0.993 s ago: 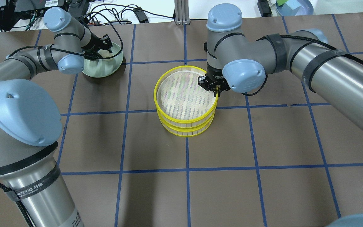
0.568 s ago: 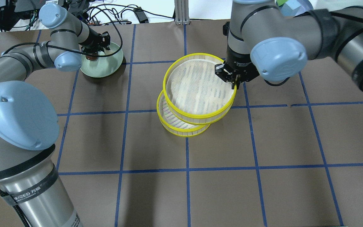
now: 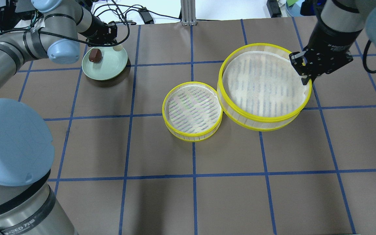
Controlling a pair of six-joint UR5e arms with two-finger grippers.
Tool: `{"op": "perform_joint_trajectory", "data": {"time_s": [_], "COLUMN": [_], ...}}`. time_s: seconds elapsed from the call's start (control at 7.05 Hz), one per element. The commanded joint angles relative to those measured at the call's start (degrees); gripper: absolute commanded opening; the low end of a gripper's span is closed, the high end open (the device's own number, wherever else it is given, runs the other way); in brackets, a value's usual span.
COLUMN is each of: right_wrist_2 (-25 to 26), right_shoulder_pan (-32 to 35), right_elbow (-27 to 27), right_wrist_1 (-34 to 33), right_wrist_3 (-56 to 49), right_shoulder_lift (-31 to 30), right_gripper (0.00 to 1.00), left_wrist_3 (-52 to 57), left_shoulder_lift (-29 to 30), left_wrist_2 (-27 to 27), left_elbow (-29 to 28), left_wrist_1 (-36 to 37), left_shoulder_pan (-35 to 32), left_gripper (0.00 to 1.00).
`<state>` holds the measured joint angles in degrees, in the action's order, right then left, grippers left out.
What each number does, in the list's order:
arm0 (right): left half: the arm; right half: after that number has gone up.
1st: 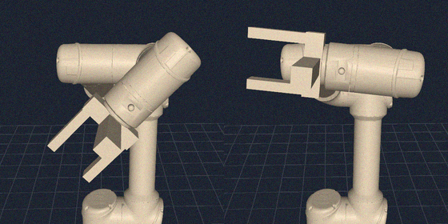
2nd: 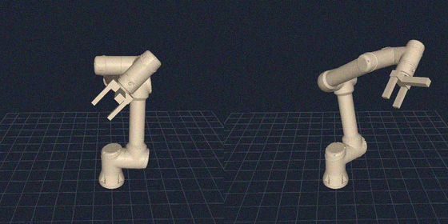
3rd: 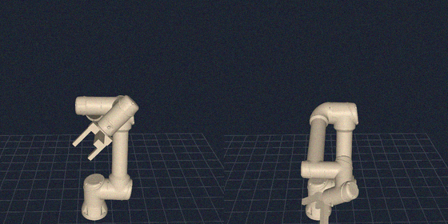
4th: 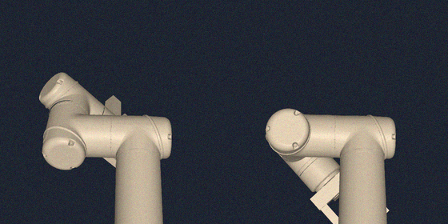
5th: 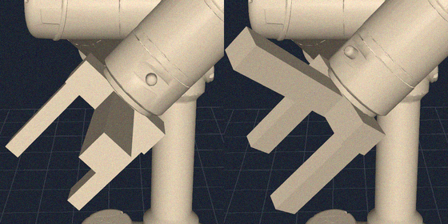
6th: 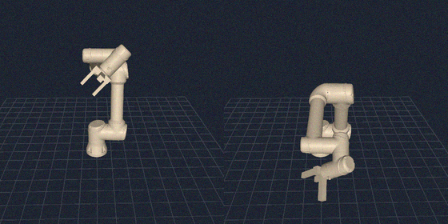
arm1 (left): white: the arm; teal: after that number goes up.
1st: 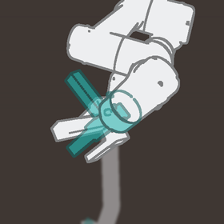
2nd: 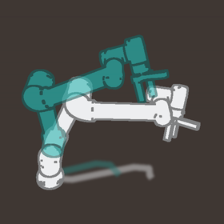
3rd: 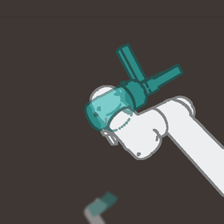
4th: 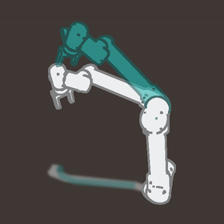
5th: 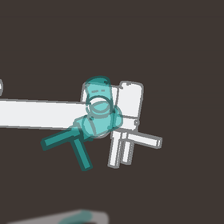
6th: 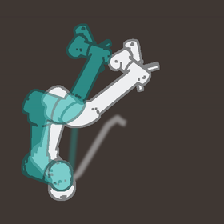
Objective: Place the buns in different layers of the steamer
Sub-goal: 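Set the upper tier down while the left gripper carries the bun over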
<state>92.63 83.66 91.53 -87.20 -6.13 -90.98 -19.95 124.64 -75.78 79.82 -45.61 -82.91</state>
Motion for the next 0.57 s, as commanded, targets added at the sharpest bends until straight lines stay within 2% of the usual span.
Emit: {"op": "perform_joint_trajectory", "data": {"time_s": [0.0,0.43], "right_wrist_2": [0.0,-0.1], "right_shoulder_pan": [-1.7,-1.7], "right_elbow": [0.3,0.6], "right_wrist_1": [1.1,1.1], "right_wrist_3": [-4.2,-4.2], "right_shoulder_lift": [-0.5,-0.6], "right_gripper": [0.00,0.00], "left_wrist_3": [-5.8,-11.9], "left_shoulder_lift": [-2.4,-5.4], "left_wrist_2": [0.1,0.6], "left_elbow": [1.1,6.3], "left_wrist_1": [-0.8,-0.8], "left_shoulder_pan": [-6.4,-15.4], "left_gripper": [0.00,0.00]}}
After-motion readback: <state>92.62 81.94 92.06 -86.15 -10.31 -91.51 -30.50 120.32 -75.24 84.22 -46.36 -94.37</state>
